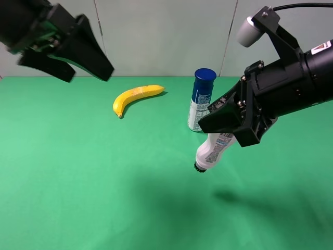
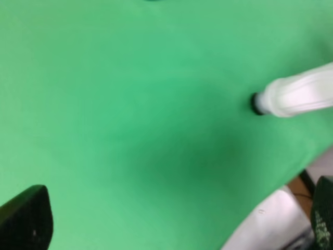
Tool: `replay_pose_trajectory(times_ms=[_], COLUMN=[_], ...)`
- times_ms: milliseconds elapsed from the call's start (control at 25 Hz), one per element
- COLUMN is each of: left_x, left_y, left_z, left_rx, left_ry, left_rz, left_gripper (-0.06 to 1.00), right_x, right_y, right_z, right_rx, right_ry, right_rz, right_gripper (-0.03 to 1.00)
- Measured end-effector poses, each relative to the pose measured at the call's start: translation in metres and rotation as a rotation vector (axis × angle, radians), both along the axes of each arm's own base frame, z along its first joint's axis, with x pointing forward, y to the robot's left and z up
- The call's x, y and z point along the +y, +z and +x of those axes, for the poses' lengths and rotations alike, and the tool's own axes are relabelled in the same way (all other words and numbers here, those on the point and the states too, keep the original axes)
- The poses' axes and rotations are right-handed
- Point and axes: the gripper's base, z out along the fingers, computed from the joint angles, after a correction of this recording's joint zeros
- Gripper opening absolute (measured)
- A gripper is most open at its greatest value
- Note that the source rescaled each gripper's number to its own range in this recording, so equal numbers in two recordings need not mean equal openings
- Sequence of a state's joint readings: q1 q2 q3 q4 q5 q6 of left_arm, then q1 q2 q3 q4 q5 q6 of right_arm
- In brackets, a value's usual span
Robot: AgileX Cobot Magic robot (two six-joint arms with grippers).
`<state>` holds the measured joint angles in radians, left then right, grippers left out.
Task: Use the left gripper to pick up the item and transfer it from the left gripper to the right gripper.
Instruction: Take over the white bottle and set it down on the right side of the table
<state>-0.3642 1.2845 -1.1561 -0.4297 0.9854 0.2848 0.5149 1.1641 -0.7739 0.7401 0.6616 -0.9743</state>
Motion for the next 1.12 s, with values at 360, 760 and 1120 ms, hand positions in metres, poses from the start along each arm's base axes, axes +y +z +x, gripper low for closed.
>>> replay_pose_trajectory(times_ms=[360,760,1120], left_x=[0.031,0.067,0.088], left_y=[0.039,0.065,0.035], left_z=[-0.043,-0.1,-0.144], left_rx=[-0.171,-0.287,-0.302], left_ry=[0.122,0.229,0.275], left_rz=[0.06,0.126,0.14], left_gripper=[1.0,1.0,1.0], right_x=[0.0,0.0,0.0], right_y=[0.0,0.0,0.0], right_z=[0.0,0.0,0.0], right_rx=[0.002,0.001,0.001], right_ry=[-0.002,-0.004,-0.004], right_rz=[0.001,0.002,0.002], right_gripper=[0.01,0.01,0.0])
